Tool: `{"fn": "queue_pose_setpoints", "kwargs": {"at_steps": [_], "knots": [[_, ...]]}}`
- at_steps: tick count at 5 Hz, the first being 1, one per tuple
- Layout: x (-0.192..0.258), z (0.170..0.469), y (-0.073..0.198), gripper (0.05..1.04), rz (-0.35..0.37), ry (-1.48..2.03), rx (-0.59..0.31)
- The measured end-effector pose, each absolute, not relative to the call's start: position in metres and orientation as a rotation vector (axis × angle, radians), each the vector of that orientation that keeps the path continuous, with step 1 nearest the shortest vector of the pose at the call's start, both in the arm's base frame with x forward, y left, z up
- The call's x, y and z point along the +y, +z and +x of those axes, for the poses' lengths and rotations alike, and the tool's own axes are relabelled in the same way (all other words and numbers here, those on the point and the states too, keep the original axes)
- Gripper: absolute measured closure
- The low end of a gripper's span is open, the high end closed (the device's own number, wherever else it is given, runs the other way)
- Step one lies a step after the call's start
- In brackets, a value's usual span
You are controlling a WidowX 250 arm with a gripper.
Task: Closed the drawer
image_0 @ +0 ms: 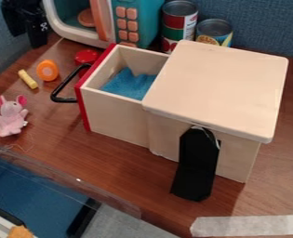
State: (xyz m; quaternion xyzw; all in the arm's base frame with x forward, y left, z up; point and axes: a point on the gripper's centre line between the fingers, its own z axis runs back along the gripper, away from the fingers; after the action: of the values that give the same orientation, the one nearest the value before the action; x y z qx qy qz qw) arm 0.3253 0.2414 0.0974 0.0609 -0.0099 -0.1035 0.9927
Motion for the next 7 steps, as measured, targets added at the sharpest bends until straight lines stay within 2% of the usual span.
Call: {"fn": "queue_pose_setpoints", "kwargs": {"at_steps": [1, 2, 3, 4, 5, 6, 7], "knots": [[0.240, 0.323, 0.081, 0.083, 0.099, -0.216, 0.007], [0.237, 0.317, 0.078, 0.083, 0.150, -0.360, -0.035], [0.251, 0.310, 0.093, 0.083, 0.163, -0.537, -0.093], [0.255, 0.301, 0.093, 0.083, 0.132, -0.672, -0.090], [0.260, 0.303, 0.106, 0.083, 0.140, -0.882, -0.061], [0.258, 0.300, 0.093, 0.083, 0.118, -1.054, -0.015], [0.241, 0.300, 0.066, 0.083, 0.131, -1.188, 0.054]]}}
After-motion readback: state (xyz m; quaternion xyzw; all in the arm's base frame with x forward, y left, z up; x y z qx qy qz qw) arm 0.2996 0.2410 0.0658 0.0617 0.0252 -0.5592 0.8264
